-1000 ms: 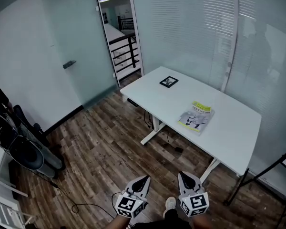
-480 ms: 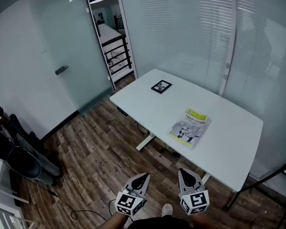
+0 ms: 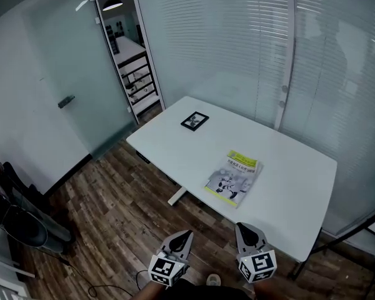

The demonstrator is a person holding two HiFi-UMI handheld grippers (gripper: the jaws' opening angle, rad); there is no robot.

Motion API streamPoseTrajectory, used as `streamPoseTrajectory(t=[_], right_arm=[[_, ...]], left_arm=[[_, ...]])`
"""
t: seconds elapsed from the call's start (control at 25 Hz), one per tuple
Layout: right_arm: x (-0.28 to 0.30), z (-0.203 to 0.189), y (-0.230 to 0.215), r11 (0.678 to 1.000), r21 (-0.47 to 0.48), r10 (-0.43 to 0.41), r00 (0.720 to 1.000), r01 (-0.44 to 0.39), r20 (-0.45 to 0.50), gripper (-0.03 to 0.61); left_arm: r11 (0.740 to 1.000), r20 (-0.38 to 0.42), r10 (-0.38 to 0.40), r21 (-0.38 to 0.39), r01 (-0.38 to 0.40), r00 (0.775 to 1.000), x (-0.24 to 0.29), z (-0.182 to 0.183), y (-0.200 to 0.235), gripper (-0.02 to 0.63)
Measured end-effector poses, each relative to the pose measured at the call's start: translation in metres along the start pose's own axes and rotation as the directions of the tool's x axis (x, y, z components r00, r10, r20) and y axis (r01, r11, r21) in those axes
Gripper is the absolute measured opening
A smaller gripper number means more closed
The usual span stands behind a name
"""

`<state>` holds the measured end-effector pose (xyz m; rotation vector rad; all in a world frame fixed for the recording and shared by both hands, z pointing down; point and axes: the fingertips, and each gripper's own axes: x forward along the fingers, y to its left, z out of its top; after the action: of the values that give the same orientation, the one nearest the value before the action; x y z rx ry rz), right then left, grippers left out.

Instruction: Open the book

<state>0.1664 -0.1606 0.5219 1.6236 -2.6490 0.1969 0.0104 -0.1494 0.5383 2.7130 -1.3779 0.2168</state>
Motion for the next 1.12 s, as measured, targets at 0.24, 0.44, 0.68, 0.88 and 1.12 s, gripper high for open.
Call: streamPoseTrajectory(t=[0.24,0.44,0.68,0.88,1.12], right_arm=[[0.017,-0.006,-0.011,1.000,0.011,-0.010,1.000,0.011,-0.007,0.006],[0.035,-0.010,-0.019,0.999,0.006,-0.042,0.998,0.042,-0.045,0.006],[0.074,0.001,-0.028,0.994,-0.013,-0.111,0.993,0.111,-0.044,0.006],[0.109,0.006,-0.040,0.986,0.034,-0.161,0.986,0.162,-0.037,0.006],[0.144,-0.002,-0.048,0.970,0.039,-0.237,0.969,0.240,-0.065,0.006]], left_arm=[[1.000,0.003,-0.018,-0.006,0.018,1.000,0.025,-0.001,0.010,0.009],[0.998,0.004,-0.064,-0.018,0.064,0.998,0.045,-0.001,0.023,0.009],[0.988,0.002,-0.157,0.005,0.157,0.988,0.081,0.008,0.054,0.009],[0.975,0.008,-0.221,0.017,0.221,0.975,0.116,0.014,0.085,0.009],[0.954,0.004,-0.299,0.002,0.299,0.954,0.145,0.009,0.114,0.009]])
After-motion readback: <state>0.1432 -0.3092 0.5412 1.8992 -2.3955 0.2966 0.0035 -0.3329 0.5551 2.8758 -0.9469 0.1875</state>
